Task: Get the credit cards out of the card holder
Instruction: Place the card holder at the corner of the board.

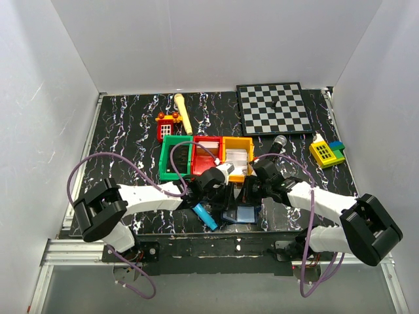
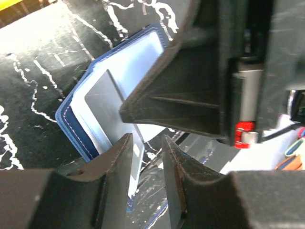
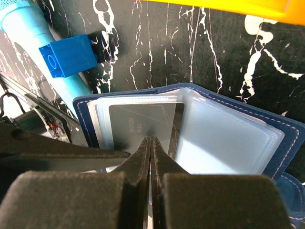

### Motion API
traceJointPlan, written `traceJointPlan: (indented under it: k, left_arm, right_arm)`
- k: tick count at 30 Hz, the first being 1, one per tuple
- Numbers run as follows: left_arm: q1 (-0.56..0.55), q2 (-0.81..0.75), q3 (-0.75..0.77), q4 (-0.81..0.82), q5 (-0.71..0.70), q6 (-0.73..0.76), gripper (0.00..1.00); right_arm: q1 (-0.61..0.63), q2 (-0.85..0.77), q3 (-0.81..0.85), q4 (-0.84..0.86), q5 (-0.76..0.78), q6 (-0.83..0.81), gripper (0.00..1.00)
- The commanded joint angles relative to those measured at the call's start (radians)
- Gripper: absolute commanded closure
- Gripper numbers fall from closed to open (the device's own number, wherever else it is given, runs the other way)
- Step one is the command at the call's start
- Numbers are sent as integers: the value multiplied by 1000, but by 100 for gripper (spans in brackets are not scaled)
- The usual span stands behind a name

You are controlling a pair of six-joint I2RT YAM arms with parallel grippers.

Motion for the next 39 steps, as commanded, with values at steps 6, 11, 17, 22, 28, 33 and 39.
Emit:
traceJointPlan:
  k: [6,11,17,22,28,33,39]
  left_arm:
    - [3,72,37,-127,-99,-29,76]
    - [5,74,31,-164,-125,-52,77]
    - [5,69,21,-179,-174,-63,77]
    - [6,81,-2,-185,-183,-83,80]
    - [13,94,-30,-171,-177,-103,83]
    - [20,114,-36,-159,-160,-112,84]
    - [31,82,-64,-139,-154,-106,83]
  right_arm:
    - [3,-100,-51,-16,31,-12,99]
    - [-5,-153,-85,-24,61,-19,99]
    - [-25,-144,-103,-28,64,-18,99]
    - [-49,-147,-151,-21,82,11,99]
    - [-95,-124,-198,1,70,31,99]
    - [-129,-47,-206,18,41,43,99]
    - [-149,-59,-215,16,45,44,99]
